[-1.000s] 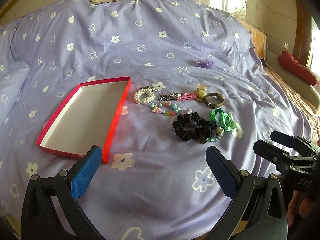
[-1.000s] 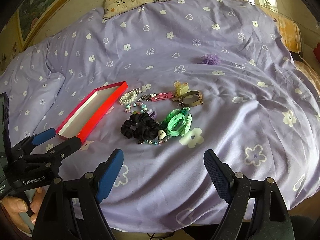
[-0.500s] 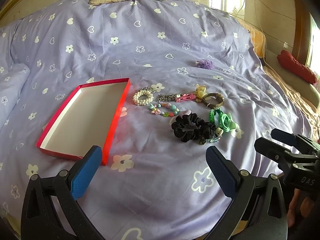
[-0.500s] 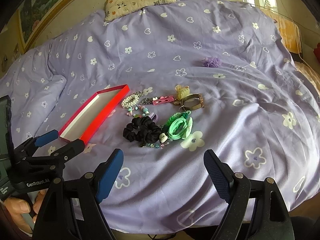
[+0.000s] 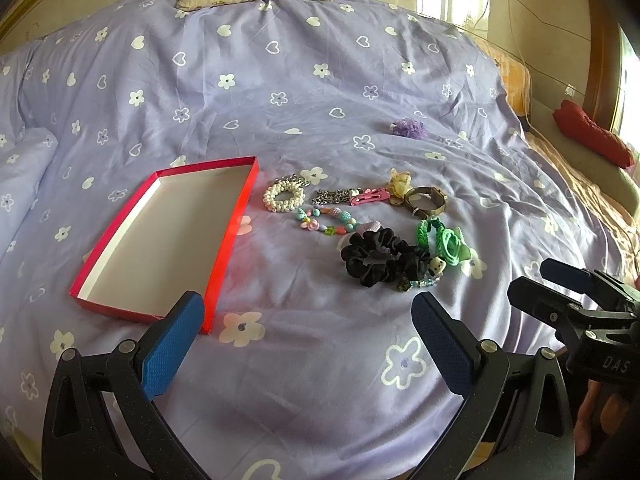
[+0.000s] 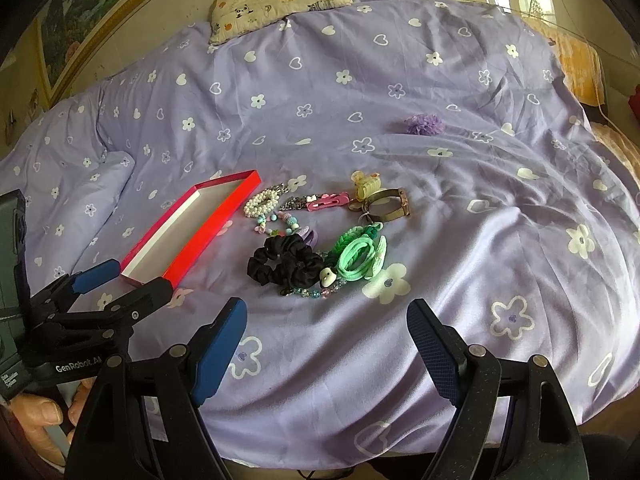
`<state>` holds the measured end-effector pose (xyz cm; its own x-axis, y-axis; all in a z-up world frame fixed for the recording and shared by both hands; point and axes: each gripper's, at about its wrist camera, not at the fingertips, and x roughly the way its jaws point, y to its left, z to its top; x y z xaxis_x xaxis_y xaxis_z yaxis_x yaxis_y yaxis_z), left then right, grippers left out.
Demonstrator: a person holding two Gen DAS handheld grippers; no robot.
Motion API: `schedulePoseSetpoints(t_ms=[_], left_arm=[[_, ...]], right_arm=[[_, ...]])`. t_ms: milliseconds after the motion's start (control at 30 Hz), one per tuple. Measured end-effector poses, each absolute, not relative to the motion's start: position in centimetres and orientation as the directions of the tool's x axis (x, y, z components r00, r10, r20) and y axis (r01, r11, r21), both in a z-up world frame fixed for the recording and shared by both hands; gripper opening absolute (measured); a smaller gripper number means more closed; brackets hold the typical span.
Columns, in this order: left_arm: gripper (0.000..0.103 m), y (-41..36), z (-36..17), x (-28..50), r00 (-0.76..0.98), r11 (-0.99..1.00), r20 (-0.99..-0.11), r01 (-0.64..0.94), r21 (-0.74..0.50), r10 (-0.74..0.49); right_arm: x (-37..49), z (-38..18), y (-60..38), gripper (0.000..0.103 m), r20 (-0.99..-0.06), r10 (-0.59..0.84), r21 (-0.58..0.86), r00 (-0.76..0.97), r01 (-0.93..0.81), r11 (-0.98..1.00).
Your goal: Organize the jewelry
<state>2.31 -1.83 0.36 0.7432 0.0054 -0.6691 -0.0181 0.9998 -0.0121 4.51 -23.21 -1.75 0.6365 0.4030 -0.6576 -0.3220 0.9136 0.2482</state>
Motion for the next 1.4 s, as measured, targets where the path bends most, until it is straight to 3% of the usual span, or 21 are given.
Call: schedulePoseSetpoints(t_ms=[533, 833, 967, 1133, 1400], left_arm=[[0.103, -2.1, 0.3, 2.6, 0.741, 1.0, -0.672, -0.017, -0.014, 0.003], [0.102, -1.5, -0.2, 5.8, 0.732, 0.997, -0.679, 0.005, -0.08, -0.058], [0.093, -1.6, -1.2, 8.3, 0.703, 0.993, -0.703, 0.032, -0.117, -0.105], [0.08, -1.7, -3.0, 11.0, 0.648, 0.988, -0.747, 0.052, -0.146, -0.145], [0.072, -2.5, -5.2, 13.6, 0.579, 0.983, -0.795, 0.088, -0.161, -0.182]], right_arm=[[5.3, -2.4, -23.4, 0.083, -0.659, 0.409, 0.262, 0.631, -0.317, 0.911], [8.0, -3.7, -24.1, 0.067, -0.673, 0.4, 0.283, 0.622, -0.283, 0.916], [9.9, -4.7, -24.3, 0.054, -0.689, 0.396, 0.299, 0.607, -0.26, 0.918], [11.7, -6.0, -24.5, 0.045, -0.714, 0.391, 0.312, 0.581, -0.236, 0.92], [13.4, -7.1, -23.5, 0.042, -0.738, 0.396, 0.313, 0.547, -0.242, 0.918]])
